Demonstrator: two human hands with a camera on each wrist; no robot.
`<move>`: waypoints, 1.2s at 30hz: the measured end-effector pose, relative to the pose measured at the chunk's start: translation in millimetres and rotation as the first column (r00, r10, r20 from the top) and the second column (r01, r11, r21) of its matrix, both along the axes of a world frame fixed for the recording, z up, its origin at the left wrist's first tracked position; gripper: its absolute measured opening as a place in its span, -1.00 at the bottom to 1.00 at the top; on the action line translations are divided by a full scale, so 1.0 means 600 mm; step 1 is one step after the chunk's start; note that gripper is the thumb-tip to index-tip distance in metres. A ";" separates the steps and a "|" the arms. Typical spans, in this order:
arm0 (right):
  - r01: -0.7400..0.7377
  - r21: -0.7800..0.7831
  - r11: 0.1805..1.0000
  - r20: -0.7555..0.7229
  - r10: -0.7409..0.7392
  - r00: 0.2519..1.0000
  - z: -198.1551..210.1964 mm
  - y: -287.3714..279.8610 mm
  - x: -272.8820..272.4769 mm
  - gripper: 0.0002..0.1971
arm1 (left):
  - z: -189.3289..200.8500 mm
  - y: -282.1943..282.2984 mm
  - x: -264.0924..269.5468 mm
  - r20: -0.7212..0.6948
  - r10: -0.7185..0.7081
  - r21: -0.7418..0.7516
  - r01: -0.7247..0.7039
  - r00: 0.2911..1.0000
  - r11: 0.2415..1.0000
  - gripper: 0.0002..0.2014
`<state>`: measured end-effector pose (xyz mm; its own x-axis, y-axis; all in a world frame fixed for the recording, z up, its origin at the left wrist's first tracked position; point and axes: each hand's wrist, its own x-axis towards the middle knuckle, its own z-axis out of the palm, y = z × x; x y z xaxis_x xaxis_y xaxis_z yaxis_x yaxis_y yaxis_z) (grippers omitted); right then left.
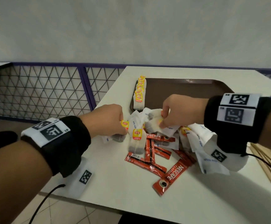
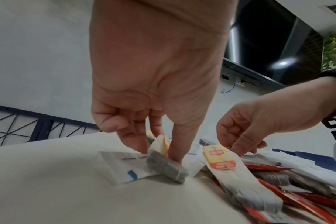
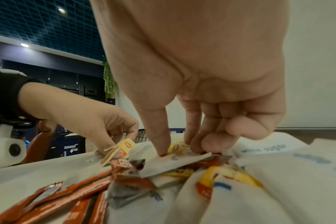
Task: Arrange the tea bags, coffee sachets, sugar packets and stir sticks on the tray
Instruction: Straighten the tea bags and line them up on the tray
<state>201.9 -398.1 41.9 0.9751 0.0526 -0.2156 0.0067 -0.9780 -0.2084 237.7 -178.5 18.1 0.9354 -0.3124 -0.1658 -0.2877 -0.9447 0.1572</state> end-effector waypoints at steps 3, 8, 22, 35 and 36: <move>0.027 0.041 0.999 0.005 -0.027 1.000 -0.008 0.003 -0.002 -0.66 | -0.001 0.003 -0.001 -0.025 -0.005 -0.071 0.003 1.000 0.997 -0.64; 0.015 0.072 0.997 0.027 -0.017 0.999 -0.013 0.010 0.003 -0.68 | 0.002 0.004 0.001 -0.092 -0.019 -0.199 0.001 0.996 0.980 -0.52; -0.281 0.313 0.907 0.174 0.236 0.956 0.066 0.016 -0.041 -0.76 | 0.080 0.008 -0.006 -0.022 -0.065 -0.644 0.036 0.998 0.765 -0.68; -0.336 0.243 0.910 0.360 0.237 0.902 0.113 0.051 -0.105 -0.38 | 0.101 -0.017 -0.094 0.009 -0.178 -0.816 0.111 0.984 0.567 -0.60; -0.334 0.231 0.914 0.368 0.236 0.899 0.115 0.051 -0.112 -0.37 | 0.103 -0.014 -0.100 0.005 -0.177 -0.817 0.106 0.984 0.566 -0.60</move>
